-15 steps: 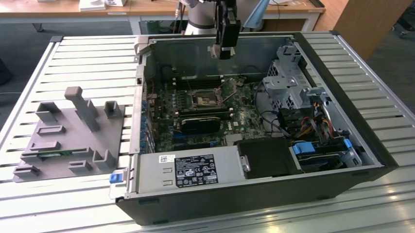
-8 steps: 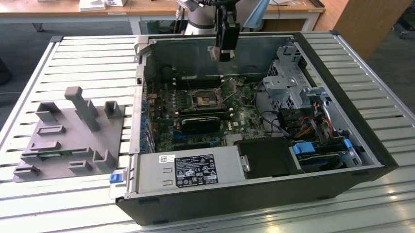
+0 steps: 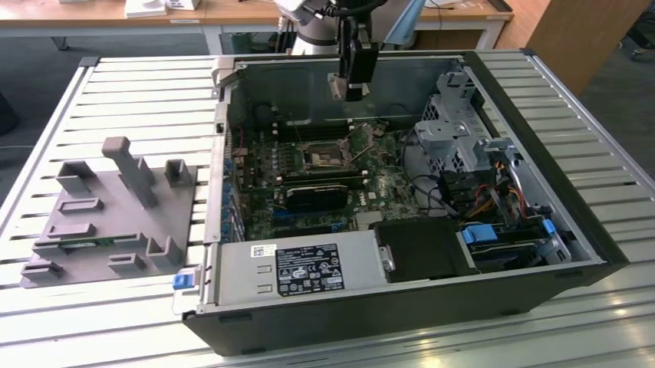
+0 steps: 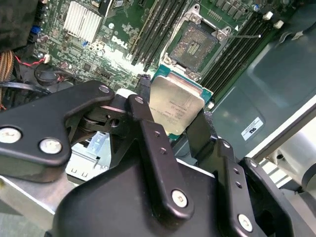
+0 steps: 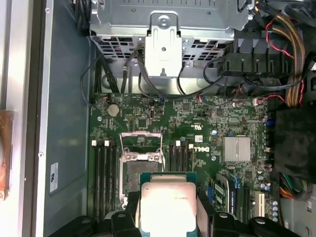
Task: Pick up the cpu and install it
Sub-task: 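Place the cpu into insertion slot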
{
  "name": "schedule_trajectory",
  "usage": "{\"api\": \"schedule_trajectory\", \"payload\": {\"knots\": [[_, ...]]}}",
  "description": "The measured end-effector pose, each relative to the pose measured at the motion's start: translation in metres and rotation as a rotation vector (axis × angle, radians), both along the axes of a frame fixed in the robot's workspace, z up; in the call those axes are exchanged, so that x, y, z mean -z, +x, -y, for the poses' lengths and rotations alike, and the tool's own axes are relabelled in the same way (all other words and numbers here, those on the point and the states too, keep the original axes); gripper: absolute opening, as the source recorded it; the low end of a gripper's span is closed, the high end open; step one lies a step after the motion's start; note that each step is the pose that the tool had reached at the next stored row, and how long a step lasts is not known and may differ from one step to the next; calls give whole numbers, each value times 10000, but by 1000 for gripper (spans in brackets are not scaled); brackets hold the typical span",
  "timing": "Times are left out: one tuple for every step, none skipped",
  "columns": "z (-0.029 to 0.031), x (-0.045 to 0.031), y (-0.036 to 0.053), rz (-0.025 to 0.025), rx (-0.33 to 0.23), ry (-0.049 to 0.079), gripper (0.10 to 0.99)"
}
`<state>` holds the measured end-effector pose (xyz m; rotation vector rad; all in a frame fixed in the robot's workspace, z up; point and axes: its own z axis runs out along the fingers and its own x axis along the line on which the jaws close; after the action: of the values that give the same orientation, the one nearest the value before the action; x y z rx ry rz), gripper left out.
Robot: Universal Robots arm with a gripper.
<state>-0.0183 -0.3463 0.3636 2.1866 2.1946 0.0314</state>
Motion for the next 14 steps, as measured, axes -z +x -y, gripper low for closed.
{"api": "schedule_trajectory", "payload": {"knots": [[0, 14, -9, 0, -171, -1, 541], [0, 21, -15, 0, -215, -1, 541], [0, 29, -23, -1, -229, -1, 541], [0, 37, -28, -1, -229, -1, 541], [0, 47, -33, -1, -229, -1, 541], [0, 59, -38, 0, -229, -1, 541], [-1, 74, -42, -1, -229, -1, 541], [-2, 90, -44, 0, -229, 0, 541], [-3, 106, -45, 0, -230, 0, 541], [-3, 122, -45, -1, -231, -1, 541], [-3, 136, -45, -4, -231, -2, 541], [-3, 151, -45, -7, -230, -2, 541], [-3, 167, -46, -8, -229, -3, 541], [-3, 183, -46, -9, -228, -4, 541]]}}
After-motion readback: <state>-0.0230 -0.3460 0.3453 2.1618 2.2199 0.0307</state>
